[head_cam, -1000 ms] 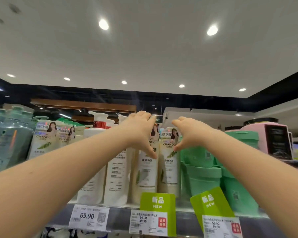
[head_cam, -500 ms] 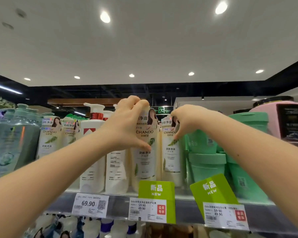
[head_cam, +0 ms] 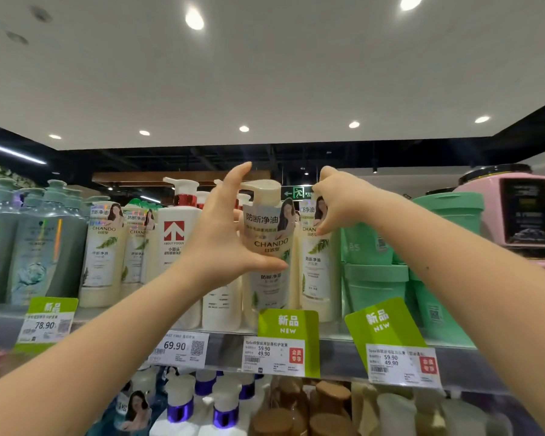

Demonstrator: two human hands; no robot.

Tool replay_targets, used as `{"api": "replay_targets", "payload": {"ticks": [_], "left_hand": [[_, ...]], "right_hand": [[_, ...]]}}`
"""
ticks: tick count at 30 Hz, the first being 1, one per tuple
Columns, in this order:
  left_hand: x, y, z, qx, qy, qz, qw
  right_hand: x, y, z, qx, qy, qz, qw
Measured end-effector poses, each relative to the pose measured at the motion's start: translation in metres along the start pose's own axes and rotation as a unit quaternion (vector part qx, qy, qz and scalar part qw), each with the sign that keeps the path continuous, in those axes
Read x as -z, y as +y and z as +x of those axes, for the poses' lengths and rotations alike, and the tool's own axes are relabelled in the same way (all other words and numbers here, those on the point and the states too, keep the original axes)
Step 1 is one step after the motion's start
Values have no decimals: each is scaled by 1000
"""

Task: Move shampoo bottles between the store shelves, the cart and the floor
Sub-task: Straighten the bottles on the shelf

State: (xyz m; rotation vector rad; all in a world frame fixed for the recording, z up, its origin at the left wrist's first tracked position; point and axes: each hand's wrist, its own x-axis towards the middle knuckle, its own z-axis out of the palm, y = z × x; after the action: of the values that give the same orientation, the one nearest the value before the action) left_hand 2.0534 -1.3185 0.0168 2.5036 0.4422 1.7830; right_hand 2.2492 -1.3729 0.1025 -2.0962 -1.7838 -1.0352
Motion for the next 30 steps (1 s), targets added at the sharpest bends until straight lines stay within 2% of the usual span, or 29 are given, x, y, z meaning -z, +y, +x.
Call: {"api": "replay_targets", "payload": {"ticks": [4,8,13,17,23,26,30], "left_hand": [[-1,-5,-6,50,30,-25,998],[-2,-12,-12,105,51,-78,990],[1,-11,-18,93,52,-59,993],[6,-7,-24,121,44,-127,984],[6,-6,-35,182,28,-219,958],[7,-6,-38,192,30,-228,954],[9,-6,-39,196,18,-227,954]], "right_hand": [[2,-7,-4,17,14,30,999],[1,-15,-11,18,11,116,993],[-4,-24,-17,41,15,163,986],[-6,-28,-17,29,12,216,976],[-23,-30,-23,-48,-15,377,925],[-37,-28,-26,-53,-13,468,882],[-41,-25,-34,-54,19,524,850]]}}
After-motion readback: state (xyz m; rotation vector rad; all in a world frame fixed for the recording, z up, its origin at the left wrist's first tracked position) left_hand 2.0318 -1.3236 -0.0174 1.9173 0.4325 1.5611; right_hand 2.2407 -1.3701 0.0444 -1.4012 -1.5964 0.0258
